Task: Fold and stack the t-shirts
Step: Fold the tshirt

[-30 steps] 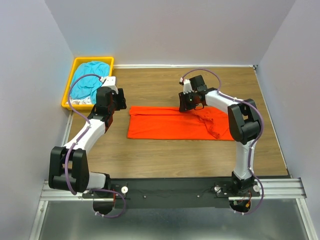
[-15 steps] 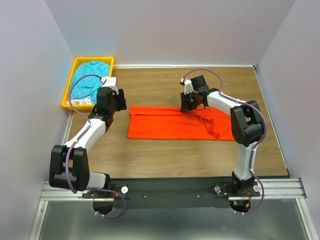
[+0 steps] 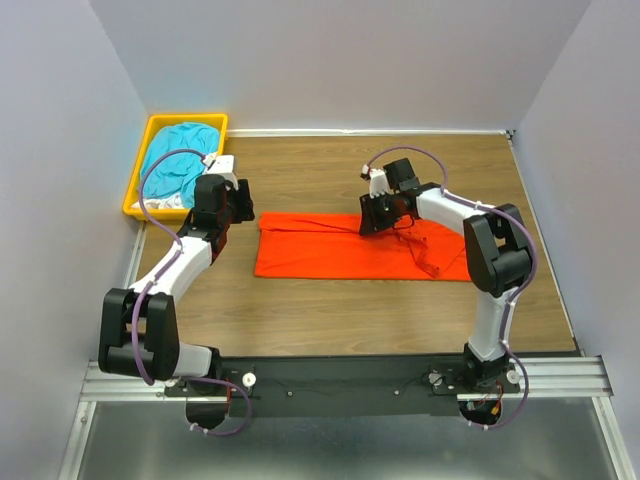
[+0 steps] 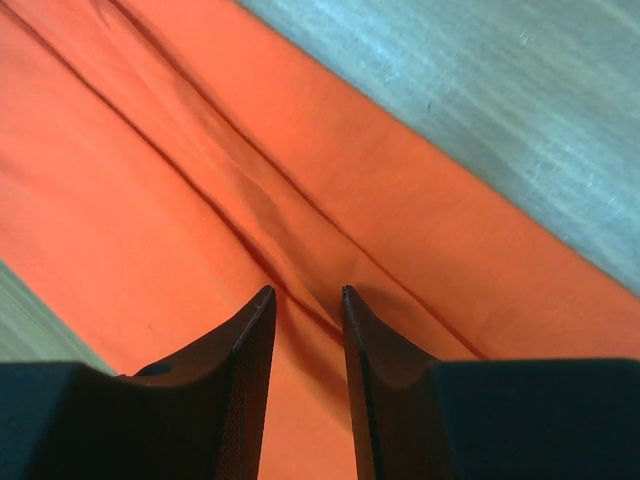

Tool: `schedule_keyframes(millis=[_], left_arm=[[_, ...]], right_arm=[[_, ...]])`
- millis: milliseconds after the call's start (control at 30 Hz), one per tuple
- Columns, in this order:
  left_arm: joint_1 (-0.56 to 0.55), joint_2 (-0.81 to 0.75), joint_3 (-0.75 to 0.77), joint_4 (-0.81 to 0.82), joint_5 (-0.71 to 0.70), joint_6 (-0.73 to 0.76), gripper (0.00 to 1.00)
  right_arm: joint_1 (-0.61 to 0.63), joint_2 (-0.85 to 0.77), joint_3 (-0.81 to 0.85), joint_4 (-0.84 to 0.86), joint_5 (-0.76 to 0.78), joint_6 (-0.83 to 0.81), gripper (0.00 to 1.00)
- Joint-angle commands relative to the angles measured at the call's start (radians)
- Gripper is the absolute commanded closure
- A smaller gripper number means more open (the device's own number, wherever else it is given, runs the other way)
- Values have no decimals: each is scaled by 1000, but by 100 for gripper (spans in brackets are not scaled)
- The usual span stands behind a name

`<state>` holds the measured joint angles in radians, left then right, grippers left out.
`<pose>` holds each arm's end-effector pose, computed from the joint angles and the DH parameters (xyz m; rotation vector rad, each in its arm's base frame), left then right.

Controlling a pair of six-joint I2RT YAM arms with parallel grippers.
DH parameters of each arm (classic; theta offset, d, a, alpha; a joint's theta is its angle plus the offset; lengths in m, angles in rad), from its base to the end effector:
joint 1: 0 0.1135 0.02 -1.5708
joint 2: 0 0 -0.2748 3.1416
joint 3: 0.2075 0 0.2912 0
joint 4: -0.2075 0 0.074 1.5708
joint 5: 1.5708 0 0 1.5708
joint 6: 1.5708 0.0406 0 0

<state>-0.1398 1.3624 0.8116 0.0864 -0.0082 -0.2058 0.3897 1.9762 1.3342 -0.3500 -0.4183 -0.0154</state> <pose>0.3365 -0.0470 0.2330 -0.0725 2.0402 -0.2085 0.4130 0.1875 0.1504 -0.6760 2.4844 0.6782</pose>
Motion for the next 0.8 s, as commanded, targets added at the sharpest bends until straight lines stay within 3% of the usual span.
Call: schedule_keyframes(millis=[0, 767], left_arm=[[-3, 15, 37, -2, 34, 9, 36], [-3, 96, 69, -57, 48, -6, 37]], right_arm=[[8, -45, -27, -27, -31, 11, 60], [12, -79, -38, -38, 4, 8, 59]])
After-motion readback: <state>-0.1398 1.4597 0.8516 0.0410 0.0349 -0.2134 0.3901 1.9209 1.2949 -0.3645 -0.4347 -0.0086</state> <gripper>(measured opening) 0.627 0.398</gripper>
